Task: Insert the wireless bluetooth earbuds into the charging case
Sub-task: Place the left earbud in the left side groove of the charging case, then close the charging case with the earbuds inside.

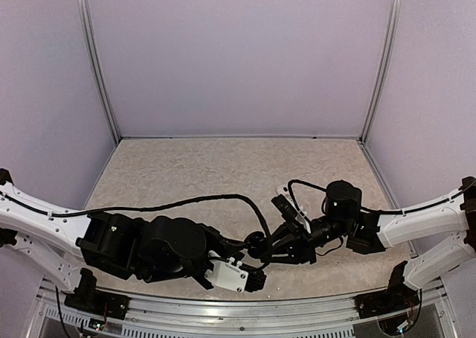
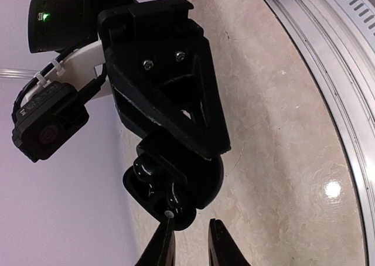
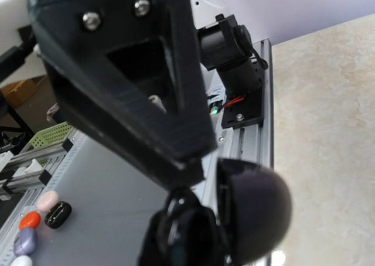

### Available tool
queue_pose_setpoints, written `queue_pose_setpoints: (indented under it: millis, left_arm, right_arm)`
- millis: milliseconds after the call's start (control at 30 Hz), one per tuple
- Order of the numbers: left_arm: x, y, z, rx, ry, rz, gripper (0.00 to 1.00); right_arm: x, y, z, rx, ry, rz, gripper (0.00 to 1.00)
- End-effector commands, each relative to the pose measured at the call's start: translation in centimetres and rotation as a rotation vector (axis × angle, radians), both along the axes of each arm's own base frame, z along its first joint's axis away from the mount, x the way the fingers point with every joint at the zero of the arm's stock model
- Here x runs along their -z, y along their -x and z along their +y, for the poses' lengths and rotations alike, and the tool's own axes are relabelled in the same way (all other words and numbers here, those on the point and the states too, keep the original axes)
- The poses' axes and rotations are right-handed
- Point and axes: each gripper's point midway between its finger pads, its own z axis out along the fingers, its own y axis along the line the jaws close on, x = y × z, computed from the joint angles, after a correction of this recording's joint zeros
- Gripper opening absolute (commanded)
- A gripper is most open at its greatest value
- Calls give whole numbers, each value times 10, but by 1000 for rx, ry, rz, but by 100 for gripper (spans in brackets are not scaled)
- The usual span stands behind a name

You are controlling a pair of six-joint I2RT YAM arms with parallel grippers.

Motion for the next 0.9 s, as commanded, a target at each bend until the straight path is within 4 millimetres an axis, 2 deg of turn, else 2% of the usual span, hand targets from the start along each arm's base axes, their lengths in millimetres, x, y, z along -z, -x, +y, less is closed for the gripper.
queue_pose_setpoints:
  millis: [0,100,167,233,267,333,367,533,633,733,867]
  left_arm:
    - [-11,4,5,-8,43,-3,24]
    - [-21,8,7,-13,101,29,29]
    - [-36,8,7,-30,181,60,39]
    - [-56,6,9,-64,300,107,55]
    - [-65,4,11,-77,364,129,66]
    - [-79,-1,18,-109,466,169,96]
    - [-87,-4,21,-127,523,190,98]
    - [-107,-17,27,-174,717,409,99]
    - [-107,-14,21,-125,753,580,99]
    - [-109,-5,15,-65,786,637,99]
    - [-106,-7,5,-69,820,681,99]
  right_arm:
    - [-18,2,0,5,-63,-53,0]
    - [-20,-4,-3,53,-78,-70,0]
    - [-25,-10,-6,94,-99,-90,0]
    - [-31,-16,-10,139,-125,-119,0]
    - [-34,-18,-12,156,-137,-137,0]
    - [-41,-20,-15,188,-161,-174,0]
    - [-45,-22,-17,204,-173,-194,0]
    - [-64,-23,-25,248,-230,-283,0]
    - [-73,-22,-28,253,-258,-321,0]
    - [-77,-20,-29,244,-273,-346,0]
    - [-79,-17,-28,219,-276,-348,0]
